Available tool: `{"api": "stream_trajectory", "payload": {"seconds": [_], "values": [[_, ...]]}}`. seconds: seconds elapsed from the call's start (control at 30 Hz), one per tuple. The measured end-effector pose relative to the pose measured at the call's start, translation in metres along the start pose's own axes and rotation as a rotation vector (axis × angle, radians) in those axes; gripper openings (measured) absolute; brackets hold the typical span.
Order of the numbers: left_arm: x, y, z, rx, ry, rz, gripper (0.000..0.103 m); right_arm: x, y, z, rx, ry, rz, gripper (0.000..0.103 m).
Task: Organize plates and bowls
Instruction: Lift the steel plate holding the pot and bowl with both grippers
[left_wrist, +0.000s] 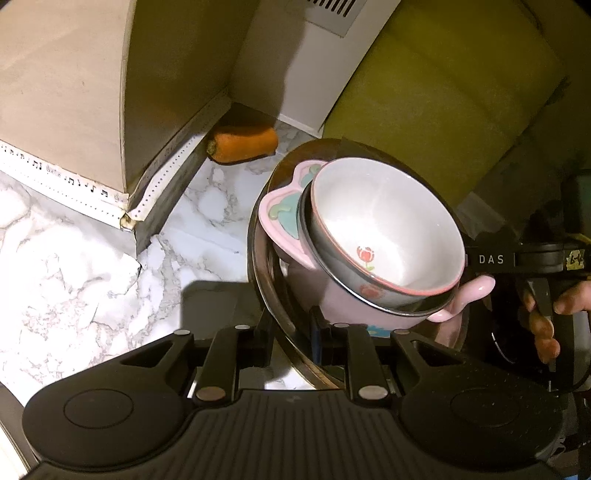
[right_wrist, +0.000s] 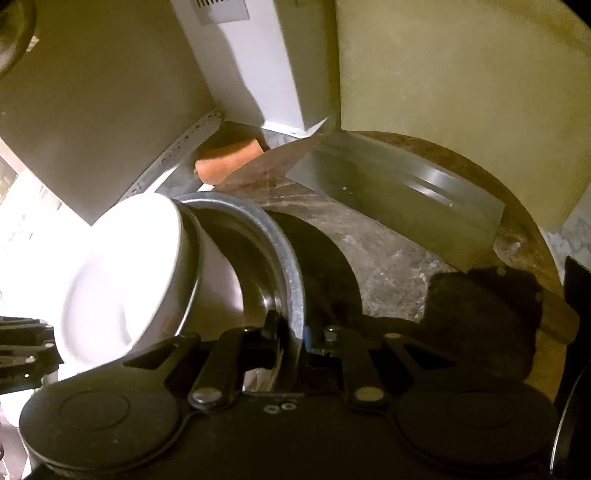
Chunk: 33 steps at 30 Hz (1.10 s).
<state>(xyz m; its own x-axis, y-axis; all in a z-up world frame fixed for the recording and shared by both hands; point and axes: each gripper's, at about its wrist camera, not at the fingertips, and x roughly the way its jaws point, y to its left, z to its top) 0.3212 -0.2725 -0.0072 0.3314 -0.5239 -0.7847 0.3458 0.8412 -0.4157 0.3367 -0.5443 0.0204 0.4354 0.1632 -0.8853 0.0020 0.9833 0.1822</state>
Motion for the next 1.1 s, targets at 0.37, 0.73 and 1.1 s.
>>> {"api": "stream_trajectory", "payload": {"seconds": [0.37,0.73,1.1], "values": [[-0.012,0.003,-0.003,0.012,-0.03,0.02,0.018,-0.007,0.013,-0.007,-0.021,-0.043,-0.002,0.011],[-0.034,0.009,-0.002,0.008,-0.065,0.033,0.018,-0.018,0.026,-0.007,-0.016,-0.07,0.009,0.011],[-0.067,0.028,-0.005,-0.012,-0.108,0.079,0.018,-0.023,0.06,-0.001,-0.041,-0.096,0.047,0.011]]}}
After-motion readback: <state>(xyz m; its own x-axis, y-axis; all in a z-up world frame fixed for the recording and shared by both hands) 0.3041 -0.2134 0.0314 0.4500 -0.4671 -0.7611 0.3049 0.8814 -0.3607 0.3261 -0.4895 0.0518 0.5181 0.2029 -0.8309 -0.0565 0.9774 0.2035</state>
